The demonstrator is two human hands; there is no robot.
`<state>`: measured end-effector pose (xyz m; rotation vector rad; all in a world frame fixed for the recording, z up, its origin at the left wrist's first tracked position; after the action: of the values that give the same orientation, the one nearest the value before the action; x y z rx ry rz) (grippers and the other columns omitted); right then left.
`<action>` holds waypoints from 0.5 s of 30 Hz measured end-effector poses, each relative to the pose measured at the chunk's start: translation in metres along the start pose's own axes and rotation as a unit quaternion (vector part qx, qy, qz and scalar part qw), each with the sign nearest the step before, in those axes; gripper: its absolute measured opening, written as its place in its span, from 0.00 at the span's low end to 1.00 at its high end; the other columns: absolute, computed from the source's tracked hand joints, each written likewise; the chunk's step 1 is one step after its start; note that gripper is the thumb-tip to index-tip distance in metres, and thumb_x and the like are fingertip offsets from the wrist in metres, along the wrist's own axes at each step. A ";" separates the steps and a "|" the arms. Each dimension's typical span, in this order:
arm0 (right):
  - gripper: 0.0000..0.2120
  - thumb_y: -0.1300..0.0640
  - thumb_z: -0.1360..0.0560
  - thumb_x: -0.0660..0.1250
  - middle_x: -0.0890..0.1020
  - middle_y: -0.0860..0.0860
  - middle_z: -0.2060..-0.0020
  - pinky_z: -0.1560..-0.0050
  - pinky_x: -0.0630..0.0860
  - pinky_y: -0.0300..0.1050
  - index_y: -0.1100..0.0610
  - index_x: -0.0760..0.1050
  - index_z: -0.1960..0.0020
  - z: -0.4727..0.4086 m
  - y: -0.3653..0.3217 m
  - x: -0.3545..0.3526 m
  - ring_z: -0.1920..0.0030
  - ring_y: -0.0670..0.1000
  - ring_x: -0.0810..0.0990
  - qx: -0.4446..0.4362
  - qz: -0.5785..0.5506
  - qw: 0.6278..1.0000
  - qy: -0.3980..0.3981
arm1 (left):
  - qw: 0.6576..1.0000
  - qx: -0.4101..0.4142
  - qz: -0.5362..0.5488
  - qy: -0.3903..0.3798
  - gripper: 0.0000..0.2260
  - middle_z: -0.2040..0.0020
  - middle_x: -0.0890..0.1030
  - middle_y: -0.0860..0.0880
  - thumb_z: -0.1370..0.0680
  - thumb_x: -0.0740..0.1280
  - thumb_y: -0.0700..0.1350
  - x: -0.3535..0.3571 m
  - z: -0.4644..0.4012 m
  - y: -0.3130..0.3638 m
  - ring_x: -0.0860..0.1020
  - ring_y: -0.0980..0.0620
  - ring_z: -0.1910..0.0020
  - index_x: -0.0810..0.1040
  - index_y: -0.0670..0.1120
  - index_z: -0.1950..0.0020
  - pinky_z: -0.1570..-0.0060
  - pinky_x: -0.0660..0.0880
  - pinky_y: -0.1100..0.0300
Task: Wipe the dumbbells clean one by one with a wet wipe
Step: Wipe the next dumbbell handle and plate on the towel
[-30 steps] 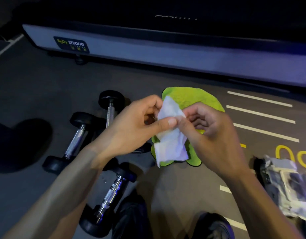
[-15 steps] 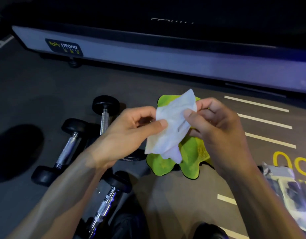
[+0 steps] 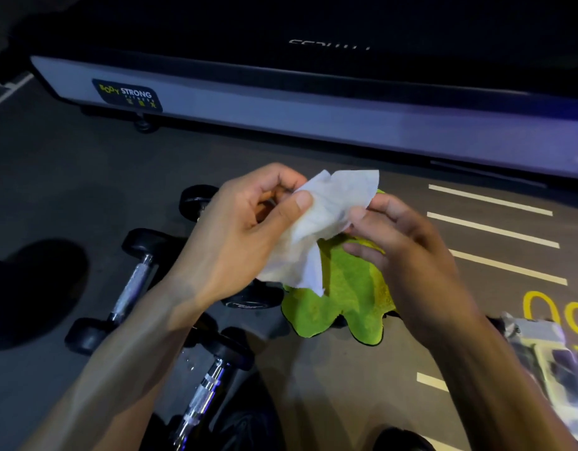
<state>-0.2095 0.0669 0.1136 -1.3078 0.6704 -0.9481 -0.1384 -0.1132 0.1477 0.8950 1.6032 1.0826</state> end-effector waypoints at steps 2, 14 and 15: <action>0.17 0.49 0.23 0.70 0.88 0.56 0.45 0.35 0.80 0.60 0.57 0.82 0.39 0.002 0.001 0.005 0.41 0.58 0.86 0.018 -0.043 0.999 -0.014 | 0.999 -0.029 0.044 -0.008 0.05 0.56 0.83 0.41 0.19 0.70 0.51 0.004 0.002 -0.004 0.82 0.40 0.59 0.82 0.51 0.51 0.58 0.78 0.45; 0.12 0.58 0.15 0.64 0.87 0.63 0.48 0.44 0.80 0.69 0.61 0.85 0.45 0.021 0.001 0.000 0.43 0.68 0.84 -0.006 -0.017 0.995 0.096 | 0.973 -0.150 0.175 -0.016 0.07 0.55 0.75 0.43 0.19 0.68 0.51 0.020 0.019 -0.028 0.70 0.45 0.56 0.80 0.50 0.54 0.56 0.70 0.52; 0.12 0.58 0.15 0.63 0.87 0.63 0.48 0.44 0.80 0.70 0.61 0.85 0.44 0.022 0.001 -0.001 0.43 0.69 0.84 -0.003 -0.014 0.995 0.095 | 0.970 -0.152 0.186 -0.025 0.06 0.57 0.74 0.43 0.20 0.68 0.51 0.021 0.019 -0.028 0.70 0.45 0.58 0.78 0.49 0.53 0.59 0.69 0.52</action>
<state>-0.1912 0.0783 0.1159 -1.2452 0.8043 -1.1033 -0.1269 -0.0990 0.1124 1.0244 1.2085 1.5077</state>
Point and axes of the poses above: each hand's wrist, its own z-axis away from the middle knuckle, its own x-axis out of the palm, y = z × x, the point moved 4 cm from there along -z, towards the middle knuckle
